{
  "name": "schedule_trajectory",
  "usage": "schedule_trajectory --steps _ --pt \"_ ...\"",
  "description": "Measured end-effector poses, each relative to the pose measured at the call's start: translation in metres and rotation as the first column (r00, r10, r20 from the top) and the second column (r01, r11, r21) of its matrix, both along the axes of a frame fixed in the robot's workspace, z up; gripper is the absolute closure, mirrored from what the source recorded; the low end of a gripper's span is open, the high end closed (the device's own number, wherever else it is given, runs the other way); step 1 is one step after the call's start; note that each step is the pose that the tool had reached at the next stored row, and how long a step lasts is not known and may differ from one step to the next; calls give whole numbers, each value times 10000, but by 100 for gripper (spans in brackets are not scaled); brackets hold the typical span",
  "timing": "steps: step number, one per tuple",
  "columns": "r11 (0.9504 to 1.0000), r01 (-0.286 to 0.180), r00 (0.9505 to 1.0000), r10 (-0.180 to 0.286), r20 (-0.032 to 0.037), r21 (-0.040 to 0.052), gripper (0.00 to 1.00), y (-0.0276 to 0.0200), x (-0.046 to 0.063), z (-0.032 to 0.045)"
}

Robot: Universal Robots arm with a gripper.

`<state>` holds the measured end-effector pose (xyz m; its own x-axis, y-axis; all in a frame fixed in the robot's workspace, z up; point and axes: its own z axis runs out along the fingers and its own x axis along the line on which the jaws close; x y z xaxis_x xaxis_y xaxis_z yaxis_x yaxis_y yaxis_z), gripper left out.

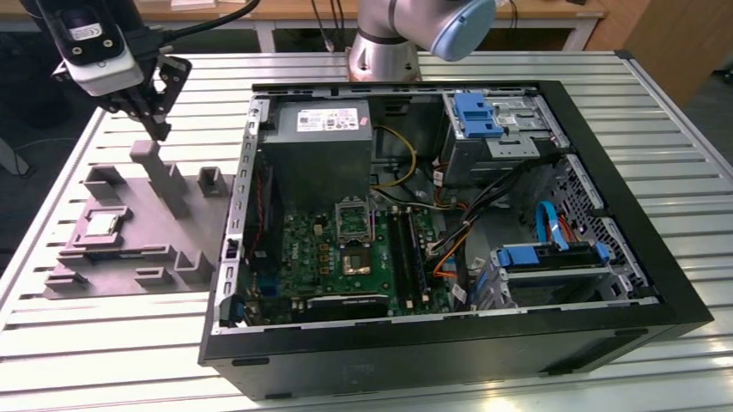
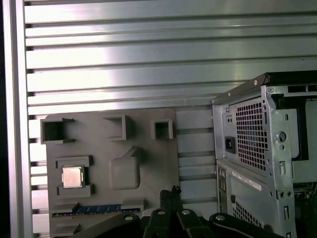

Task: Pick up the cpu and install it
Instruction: 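Reach for the cpu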

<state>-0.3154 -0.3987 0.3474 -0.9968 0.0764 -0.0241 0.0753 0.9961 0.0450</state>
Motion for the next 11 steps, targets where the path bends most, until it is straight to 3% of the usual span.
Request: schedule_trajectory --steps 11 --pt "10000 -1 10000 1 -2 -1 89 0 -42 -5"
